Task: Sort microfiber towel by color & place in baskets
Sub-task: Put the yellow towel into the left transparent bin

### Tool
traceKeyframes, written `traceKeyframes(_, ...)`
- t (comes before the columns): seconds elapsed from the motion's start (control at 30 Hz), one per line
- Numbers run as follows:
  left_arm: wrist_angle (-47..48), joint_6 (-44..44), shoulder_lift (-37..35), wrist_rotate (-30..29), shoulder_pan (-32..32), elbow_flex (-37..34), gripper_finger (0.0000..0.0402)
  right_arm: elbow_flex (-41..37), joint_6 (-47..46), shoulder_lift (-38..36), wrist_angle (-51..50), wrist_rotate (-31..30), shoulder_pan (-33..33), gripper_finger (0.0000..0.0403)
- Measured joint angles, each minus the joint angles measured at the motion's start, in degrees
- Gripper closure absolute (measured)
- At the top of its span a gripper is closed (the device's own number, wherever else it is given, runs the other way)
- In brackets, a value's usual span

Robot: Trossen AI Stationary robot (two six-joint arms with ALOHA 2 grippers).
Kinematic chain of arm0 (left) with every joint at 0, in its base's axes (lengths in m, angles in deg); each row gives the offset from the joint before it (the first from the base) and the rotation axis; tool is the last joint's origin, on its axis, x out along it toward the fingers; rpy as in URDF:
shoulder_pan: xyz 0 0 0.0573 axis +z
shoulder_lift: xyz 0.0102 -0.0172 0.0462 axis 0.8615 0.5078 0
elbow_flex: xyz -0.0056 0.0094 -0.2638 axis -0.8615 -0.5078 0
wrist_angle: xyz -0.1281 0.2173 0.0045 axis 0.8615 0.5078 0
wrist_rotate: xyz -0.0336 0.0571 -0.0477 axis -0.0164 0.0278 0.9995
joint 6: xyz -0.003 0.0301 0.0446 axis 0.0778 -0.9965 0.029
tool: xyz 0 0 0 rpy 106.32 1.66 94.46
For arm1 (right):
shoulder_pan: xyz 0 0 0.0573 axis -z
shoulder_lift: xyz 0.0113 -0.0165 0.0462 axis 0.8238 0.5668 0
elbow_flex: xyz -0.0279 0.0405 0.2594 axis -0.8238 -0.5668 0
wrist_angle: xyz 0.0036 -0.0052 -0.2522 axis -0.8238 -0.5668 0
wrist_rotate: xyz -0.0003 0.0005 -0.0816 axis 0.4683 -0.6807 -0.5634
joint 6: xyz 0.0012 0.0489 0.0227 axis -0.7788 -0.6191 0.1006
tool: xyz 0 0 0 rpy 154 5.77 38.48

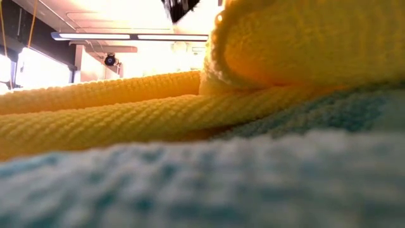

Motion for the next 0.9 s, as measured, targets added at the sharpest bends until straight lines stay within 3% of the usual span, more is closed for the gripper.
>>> traceKeyframes(0.33, 15.9, 7.0, 9.1, 0.7, -3.0, 0.0, 0.0290, 0.0, 0.2, 0.0, -0.9, -0.1, 0.0, 0.0403)
traceKeyframes(0.6, 15.8, 8.9, 14.5, 4.7, -4.7, 0.0, 0.0291, 0.0, 0.2, 0.0, -3.3, -2.3, 0.0, 0.0403)
traceKeyframes(0.7, 15.6, 10.7, 15.8, 6.4, -4.6, 0.2, 0.0314, 0.0, 0.2, 0.0, -3.3, -3.4, 0.1, 0.0403)
traceKeyframes(0.83, 15.9, 13.8, 15.7, 10.4, -3.4, 0.2, 0.0388, 0.0, 0.2, 0.0, -3.4, -4.0, 0.1, 0.0403)
traceKeyframes(0.9, 16.9, 13.8, 14.5, 10.8, -2.8, 0.0, 0.0393, 0.0, 0.2, 0.0, -3.4, -4.0, 0.2, 0.0403)
